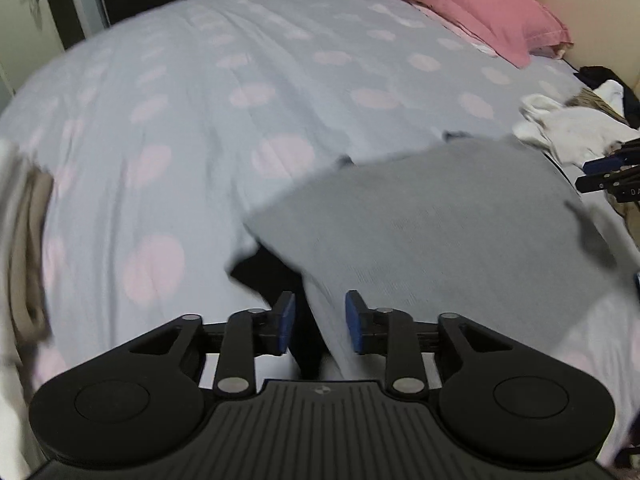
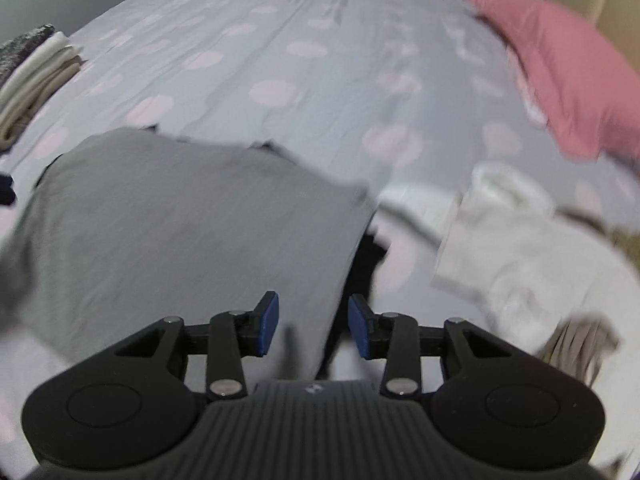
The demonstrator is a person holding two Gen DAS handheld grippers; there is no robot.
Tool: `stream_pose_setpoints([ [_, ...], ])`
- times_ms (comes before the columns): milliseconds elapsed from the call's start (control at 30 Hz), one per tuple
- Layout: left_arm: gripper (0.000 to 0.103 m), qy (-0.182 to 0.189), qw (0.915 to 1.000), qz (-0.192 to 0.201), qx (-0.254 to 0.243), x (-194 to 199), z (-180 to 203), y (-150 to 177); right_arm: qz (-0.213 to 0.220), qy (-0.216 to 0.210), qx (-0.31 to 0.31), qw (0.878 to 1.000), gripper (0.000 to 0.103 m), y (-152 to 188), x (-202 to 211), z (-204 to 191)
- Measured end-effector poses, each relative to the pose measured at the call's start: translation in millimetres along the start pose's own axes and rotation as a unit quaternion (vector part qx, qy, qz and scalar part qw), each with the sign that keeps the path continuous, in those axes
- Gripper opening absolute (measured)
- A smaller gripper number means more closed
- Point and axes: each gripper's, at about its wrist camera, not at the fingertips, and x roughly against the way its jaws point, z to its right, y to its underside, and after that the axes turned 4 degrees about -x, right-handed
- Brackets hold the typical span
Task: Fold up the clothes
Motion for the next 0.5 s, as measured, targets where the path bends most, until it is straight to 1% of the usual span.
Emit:
stream_pose_setpoints([
  [33, 0.027, 0.008, 1.0, -0.003, 0.005, 0.9, 3.0, 8.9, -0.006, -0.004, -0.011, 1.0, 0.052, 8.1, 2.8, -0.2],
  [200, 0.027, 0.039, 0.9975, -0.022, 0.055, -4.9, 9.2, 47.1, -0.042, -0.022, -0.074, 0.996, 0.051, 48.5, 8.8, 5.3],
  [233, 0.027, 0.042, 0.997, -0.023, 0.062, -6.3, 10.1, 52.3, -0.046, -0.026, -0.087, 0.995, 0.046, 55.6, 8.5, 7.3],
  [267, 0.027, 0.044, 0.9965, -0.023, 0.067, -7.7, 11.1, 57.1, -0.051, -0.032, -0.099, 0.993, 0.037, 61.4, 6.8, 9.7],
  [300, 0.027, 0.046, 0.996, -0.024, 0.072, -9.0, 12.2, 61.8, -0.054, -0.04, -0.113, 0.991, 0.031, 66.7, 5.5, 12.1],
  [333, 0.023, 0.048, 0.9955, -0.025, 0.078, -10.4, 13.2, 66.6, -0.056, -0.047, -0.126, 0.989, 0.017, 70.9, 4.5, 14.4],
  [367, 0.018, 0.05, 0.995, -0.025, 0.083, -11.8, 14.3, 71.4, -0.057, -0.054, -0.139, 0.987, 0.013, 75.2, 3.4, 16.7],
  [400, 0.005, 0.048, 0.9947, -0.027, 0.087, -13.0, 14.6, 74.4, -0.058, -0.057, -0.149, 0.986, 0.011, 78.6, 2.5, 18.7],
  [433, 0.003, 0.044, 0.9945, -0.028, 0.091, -14.0, 14.5, 76.7, -0.057, -0.051, -0.15, 0.986, 0.005, 80.2, 2.5, 19.9],
  [500, 0.002, 0.037, 0.9942, -0.03, 0.097, -15.3, 14.1, 80.5, -0.058, -0.034, -0.145, 0.987, 0.005, 81.7, 3.1, 21.5],
])
